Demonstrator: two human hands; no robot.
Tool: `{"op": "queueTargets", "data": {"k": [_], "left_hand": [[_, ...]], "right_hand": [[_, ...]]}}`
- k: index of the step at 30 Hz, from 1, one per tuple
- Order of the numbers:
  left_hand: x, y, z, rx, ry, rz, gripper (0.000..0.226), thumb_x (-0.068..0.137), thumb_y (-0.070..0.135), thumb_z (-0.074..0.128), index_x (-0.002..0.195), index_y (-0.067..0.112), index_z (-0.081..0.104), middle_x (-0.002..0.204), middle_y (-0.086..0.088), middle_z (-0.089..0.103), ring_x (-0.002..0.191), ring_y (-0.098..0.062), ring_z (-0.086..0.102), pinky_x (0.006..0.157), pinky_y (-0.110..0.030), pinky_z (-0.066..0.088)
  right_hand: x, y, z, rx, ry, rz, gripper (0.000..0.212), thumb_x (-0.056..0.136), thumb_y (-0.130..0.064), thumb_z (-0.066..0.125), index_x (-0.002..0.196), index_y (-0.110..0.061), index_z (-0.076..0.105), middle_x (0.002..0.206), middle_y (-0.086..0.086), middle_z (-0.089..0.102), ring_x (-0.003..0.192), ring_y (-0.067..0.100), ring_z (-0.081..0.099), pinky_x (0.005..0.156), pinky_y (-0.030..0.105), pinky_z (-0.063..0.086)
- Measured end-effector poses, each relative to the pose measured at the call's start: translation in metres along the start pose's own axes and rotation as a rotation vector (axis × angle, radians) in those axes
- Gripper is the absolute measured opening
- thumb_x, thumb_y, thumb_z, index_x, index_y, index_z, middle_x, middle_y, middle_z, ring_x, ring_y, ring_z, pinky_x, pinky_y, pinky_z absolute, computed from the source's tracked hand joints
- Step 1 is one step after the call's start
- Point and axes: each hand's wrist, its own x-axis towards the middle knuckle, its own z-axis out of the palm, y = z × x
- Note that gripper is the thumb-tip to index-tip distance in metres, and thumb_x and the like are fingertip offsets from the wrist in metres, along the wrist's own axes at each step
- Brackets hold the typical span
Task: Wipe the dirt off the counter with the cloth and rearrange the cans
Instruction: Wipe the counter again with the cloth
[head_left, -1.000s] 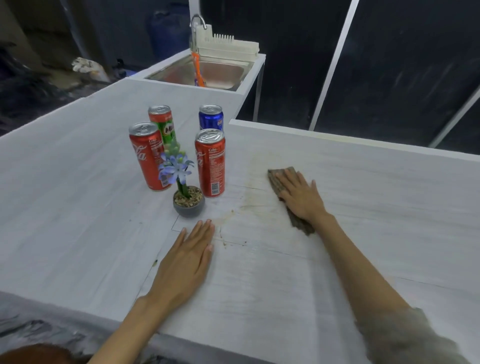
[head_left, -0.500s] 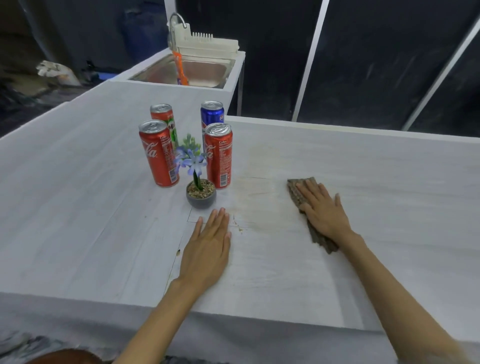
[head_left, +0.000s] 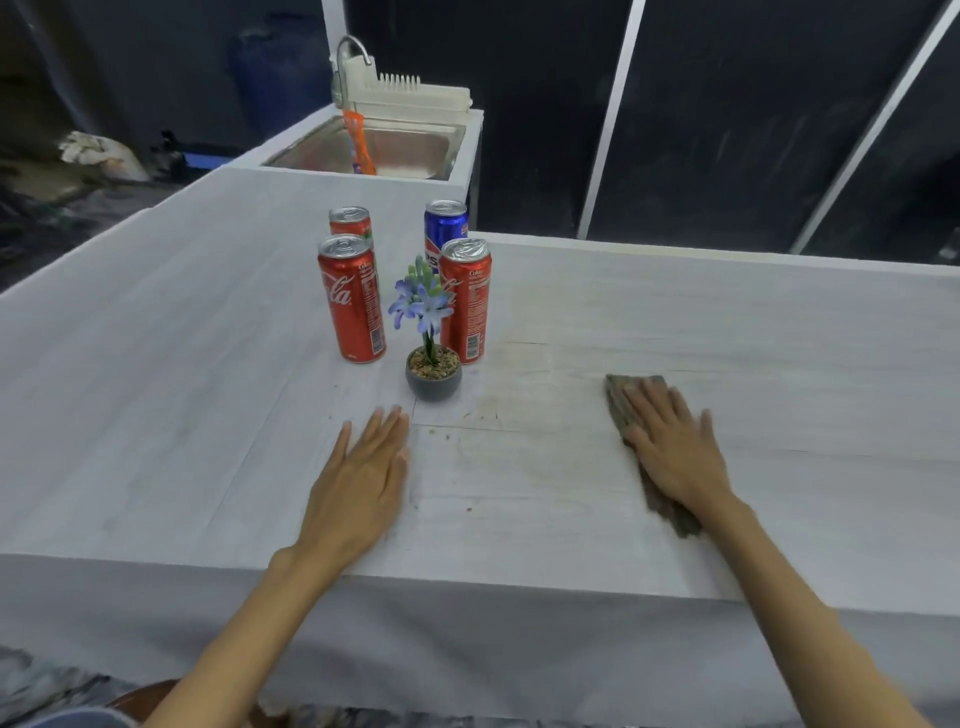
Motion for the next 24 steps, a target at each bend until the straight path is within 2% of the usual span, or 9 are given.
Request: {"op": "queueTargets", "data": {"k": [3, 5, 7, 9, 11, 14, 17, 20, 24], "left_hand": [[-0.002, -0.020, -0.011, 0.028, -0.012, -0.028, 0.048, 0.099, 0.029, 0.016, 0.146, 0.020, 0.011, 0.155, 0.008, 0.011, 0.137, 0.004, -0.004, 0.114, -0.021, -0.011], [-0.002, -0.028, -0.011, 0.042, -0.027, -0.034, 0.048, 0.099, 0.028, 0.016, 0.146, 0.019, 0.011, 0.156, 0.007, 0.010, 0.141, 0.000, 0.000, 0.114, -0.022, -0.011], [-0.004, -0.031, -0.009, 0.057, -0.035, -0.029, 0.048, 0.099, 0.027, 0.016, 0.146, 0.018, 0.009, 0.156, 0.006, 0.010, 0.143, -0.003, 0.001, 0.115, -0.023, -0.010], [-0.003, -0.034, -0.005, 0.072, -0.020, -0.019, 0.048, 0.099, 0.027, 0.015, 0.146, 0.018, 0.008, 0.156, 0.006, 0.008, 0.142, -0.001, -0.001, 0.115, -0.023, -0.010], [-0.003, -0.036, -0.003, 0.084, -0.016, -0.011, 0.048, 0.099, 0.028, 0.015, 0.146, 0.018, 0.007, 0.156, 0.006, 0.007, 0.138, 0.002, -0.005, 0.114, -0.023, -0.010], [-0.004, -0.037, -0.001, 0.088, -0.007, -0.004, 0.049, 0.099, 0.028, 0.014, 0.146, 0.017, 0.007, 0.156, 0.005, 0.007, 0.140, -0.001, -0.004, 0.115, -0.024, -0.010], [-0.003, -0.036, 0.001, 0.096, -0.001, -0.004, 0.049, 0.099, 0.028, 0.014, 0.146, 0.016, 0.007, 0.156, 0.004, 0.007, 0.143, -0.005, 0.000, 0.114, -0.023, -0.010], [-0.002, -0.037, 0.002, 0.101, -0.005, -0.008, 0.049, 0.099, 0.028, 0.013, 0.146, 0.017, 0.005, 0.156, 0.005, 0.006, 0.143, -0.005, -0.002, 0.115, -0.024, -0.010], [-0.002, -0.038, 0.002, 0.098, -0.012, -0.005, 0.049, 0.099, 0.028, 0.013, 0.146, 0.018, 0.005, 0.156, 0.006, 0.005, 0.143, -0.003, -0.003, 0.117, -0.025, -0.007]], "right_hand": [[0.018, -0.067, 0.005, 0.007, 0.031, 0.035, 0.054, 0.099, -0.033, 0.023, 0.149, -0.025, 0.006, 0.159, -0.003, -0.001, 0.146, 0.017, -0.007, 0.117, 0.052, 0.001], [0.001, -0.120, 0.021, 0.047, 0.073, -0.054, 0.055, 0.097, -0.037, 0.020, 0.149, -0.026, 0.005, 0.159, -0.004, -0.002, 0.146, 0.015, -0.009, 0.115, 0.052, -0.003], [-0.036, -0.157, 0.038, 0.069, 0.118, -0.145, 0.060, 0.091, -0.045, 0.009, 0.148, -0.029, -0.002, 0.155, -0.008, -0.012, 0.145, 0.014, -0.014, 0.114, 0.048, -0.011], [-0.073, -0.162, 0.047, 0.095, 0.106, -0.247, 0.064, 0.084, -0.049, 0.001, 0.145, -0.034, -0.010, 0.150, -0.014, -0.022, 0.142, 0.011, -0.021, 0.111, 0.043, -0.019], [-0.087, -0.131, 0.046, 0.086, 0.089, -0.297, 0.060, 0.084, -0.050, 0.006, 0.140, -0.041, -0.017, 0.147, -0.020, -0.026, 0.139, 0.007, -0.026, 0.110, 0.040, -0.022], [-0.056, -0.069, 0.024, 0.020, 0.064, -0.086, 0.059, 0.095, -0.039, 0.027, 0.144, -0.038, -0.007, 0.156, -0.012, -0.014, 0.145, 0.012, -0.013, 0.116, 0.047, -0.008], [-0.020, -0.075, 0.008, 0.046, 0.061, 0.118, 0.056, 0.098, -0.035, 0.026, 0.149, -0.026, 0.005, 0.159, -0.004, -0.002, 0.146, 0.017, -0.006, 0.118, 0.051, 0.000], [-0.027, -0.142, 0.028, 0.057, 0.124, -0.035, 0.057, 0.096, -0.037, 0.023, 0.149, -0.025, 0.005, 0.159, -0.004, -0.001, 0.146, 0.017, -0.010, 0.116, 0.051, -0.004], [-0.089, -0.190, 0.053, 0.111, 0.098, -0.347, 0.060, 0.089, -0.046, 0.013, 0.146, -0.035, -0.002, 0.154, -0.013, -0.011, 0.142, 0.013, -0.020, 0.110, 0.044, -0.023]]}}
